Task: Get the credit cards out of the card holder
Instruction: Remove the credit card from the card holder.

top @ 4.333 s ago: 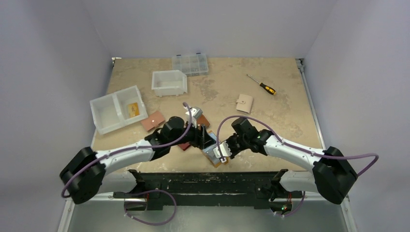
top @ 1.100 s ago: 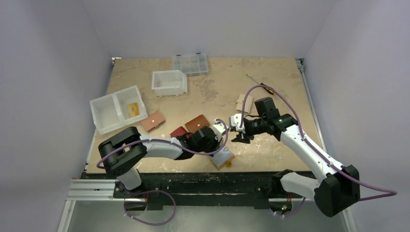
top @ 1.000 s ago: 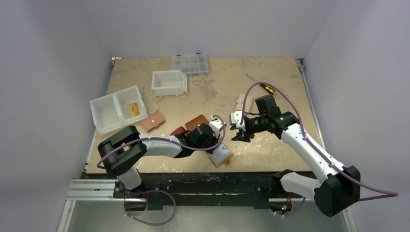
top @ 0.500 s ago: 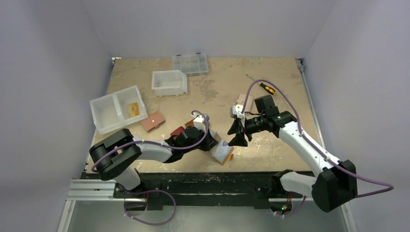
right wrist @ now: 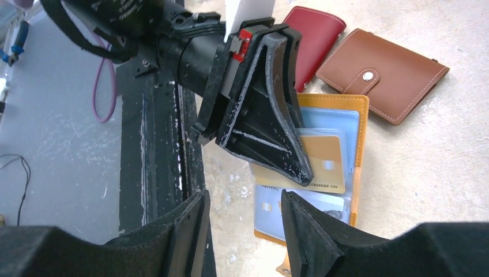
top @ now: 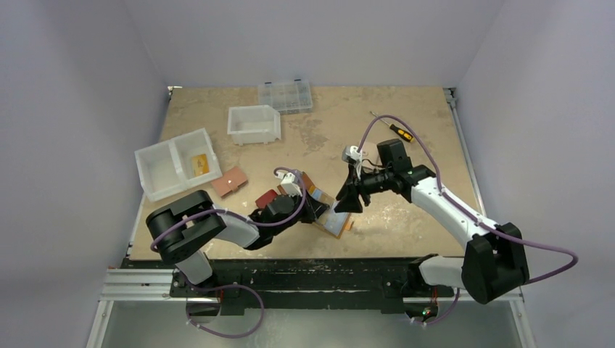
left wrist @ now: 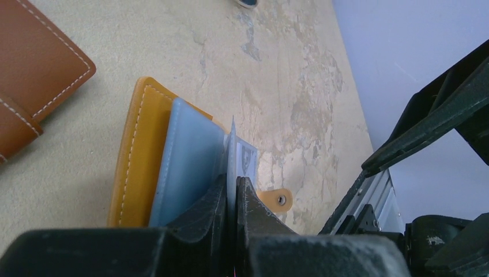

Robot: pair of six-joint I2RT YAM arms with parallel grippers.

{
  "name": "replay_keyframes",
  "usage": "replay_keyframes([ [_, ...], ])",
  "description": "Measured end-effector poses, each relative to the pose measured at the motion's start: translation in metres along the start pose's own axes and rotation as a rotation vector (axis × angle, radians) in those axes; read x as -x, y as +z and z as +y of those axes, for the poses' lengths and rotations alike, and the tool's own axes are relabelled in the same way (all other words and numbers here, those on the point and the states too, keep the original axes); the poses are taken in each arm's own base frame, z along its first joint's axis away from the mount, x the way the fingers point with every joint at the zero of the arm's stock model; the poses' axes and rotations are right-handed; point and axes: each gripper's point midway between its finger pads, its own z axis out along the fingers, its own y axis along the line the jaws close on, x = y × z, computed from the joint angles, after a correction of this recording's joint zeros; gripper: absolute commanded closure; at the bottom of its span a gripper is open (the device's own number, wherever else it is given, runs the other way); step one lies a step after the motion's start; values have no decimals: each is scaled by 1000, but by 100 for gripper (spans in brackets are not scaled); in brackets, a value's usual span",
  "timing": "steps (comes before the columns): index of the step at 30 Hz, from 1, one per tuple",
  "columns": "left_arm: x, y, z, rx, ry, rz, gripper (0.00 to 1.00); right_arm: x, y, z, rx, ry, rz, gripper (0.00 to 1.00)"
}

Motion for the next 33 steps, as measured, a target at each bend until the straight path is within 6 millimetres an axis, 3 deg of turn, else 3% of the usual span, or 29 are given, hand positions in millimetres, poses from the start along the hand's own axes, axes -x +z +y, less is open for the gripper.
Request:
replay_keyframes([
  [15,-9,-5,29,89,-38,-39,72,-3,9,-15,-27,97,7,47],
  [23,-16,-13,37,111,-20,-1,70,-18,18,-23,-13,164,44,48],
  [33,-6,-19,40,170,54,30,69,-18,19,-21,3,170,40,49],
])
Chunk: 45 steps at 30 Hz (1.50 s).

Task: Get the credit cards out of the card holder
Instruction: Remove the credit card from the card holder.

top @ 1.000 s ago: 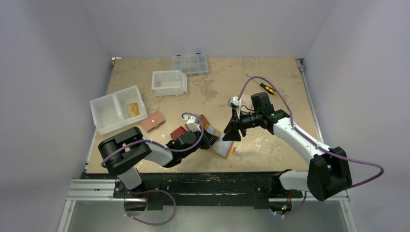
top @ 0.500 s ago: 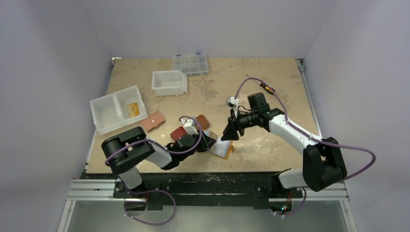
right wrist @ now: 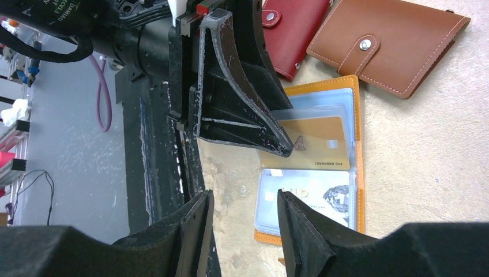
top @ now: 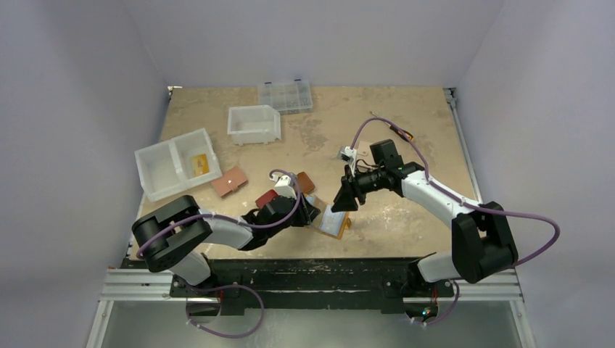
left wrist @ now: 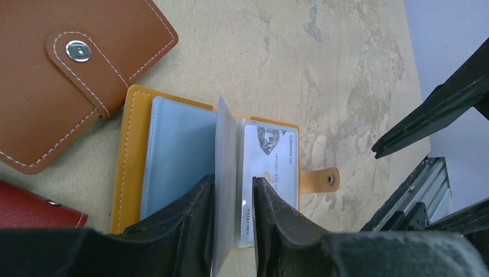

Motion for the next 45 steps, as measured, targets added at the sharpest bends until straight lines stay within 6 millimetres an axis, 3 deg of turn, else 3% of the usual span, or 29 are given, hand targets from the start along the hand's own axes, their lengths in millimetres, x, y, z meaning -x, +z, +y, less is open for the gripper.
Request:
replay_keyframes([
  [4,1,0,0,4,13,22,70,0,0,0,1,1,0,49],
  [13,-5,5,-7,-31,17,81,86,0,0,0,1,2,0,48],
  [17,-4,5,-6,-30,13,85,100,0,0,0,1,2,0,49],
  [28,5,2,-17,-99,-29,43,100,-1,0,4,22,4,1,48],
  [36,36,-7,-50,-252,-78,-89,100,-6,2,6,52,28,14,48],
  [45,57,-19,-68,-351,-117,-183,100,2,-6,3,48,33,-17,49],
])
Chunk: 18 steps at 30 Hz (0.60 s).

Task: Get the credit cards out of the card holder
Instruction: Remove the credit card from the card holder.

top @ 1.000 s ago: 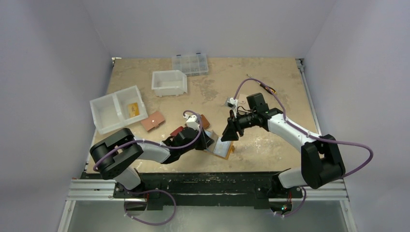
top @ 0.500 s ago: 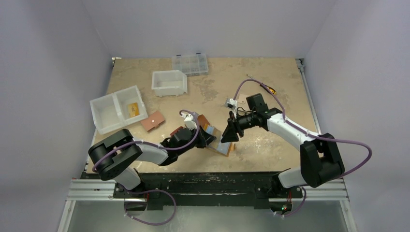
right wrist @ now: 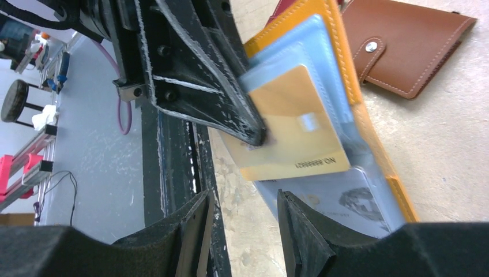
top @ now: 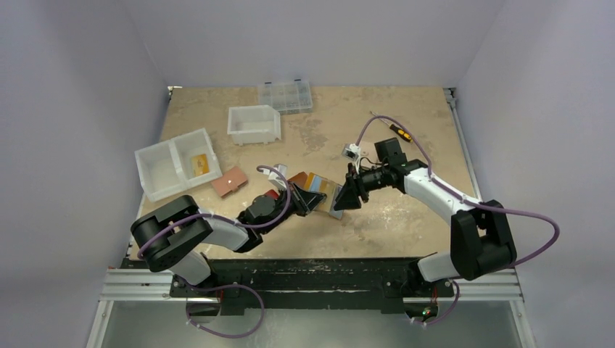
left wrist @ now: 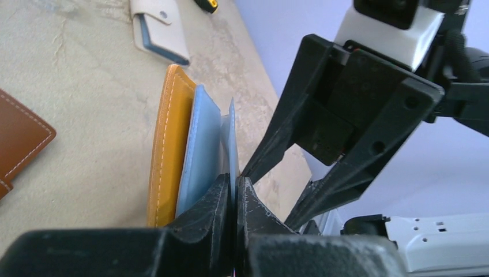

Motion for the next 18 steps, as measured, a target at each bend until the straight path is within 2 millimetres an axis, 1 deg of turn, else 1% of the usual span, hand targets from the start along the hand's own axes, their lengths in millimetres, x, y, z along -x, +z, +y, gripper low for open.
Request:
replay_keyframes([
  [3,6,0,-8,-33,-5,-26,100,3,-6,-2,1,11,-23,50],
  [8,14,0,-21,-83,-7,-58,100,9,-14,2,26,23,-57,50],
  [12,15,0,-30,-114,1,-65,100,20,-22,14,59,9,-103,50],
  [18,15,2,-50,-183,17,-78,100,34,-34,22,92,11,-163,52],
])
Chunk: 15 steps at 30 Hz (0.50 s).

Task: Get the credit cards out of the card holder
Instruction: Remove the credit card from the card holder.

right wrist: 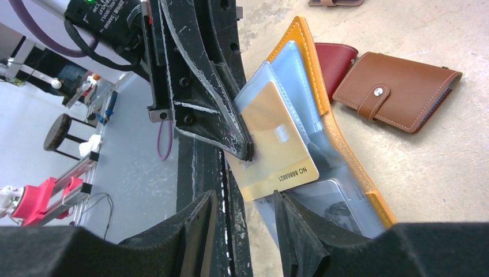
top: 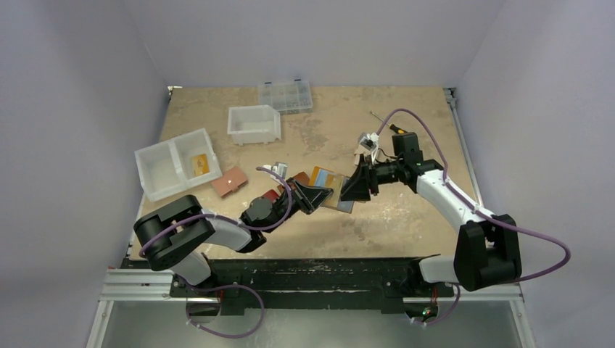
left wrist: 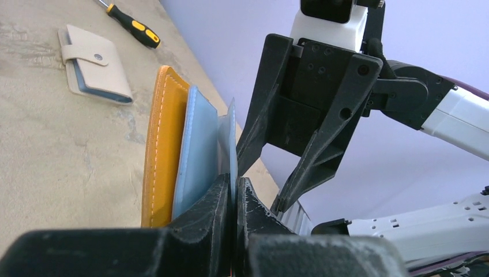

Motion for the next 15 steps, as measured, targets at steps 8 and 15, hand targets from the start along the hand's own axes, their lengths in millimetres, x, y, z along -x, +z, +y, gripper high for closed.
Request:
replay_keyframes([
  [8,2,4,-3,-8,20,-19,100,5,-4,0,5,33,-24,52],
  [15,4,4,-6,-7,39,-38,100,9,-6,-1,2,43,-38,51],
])
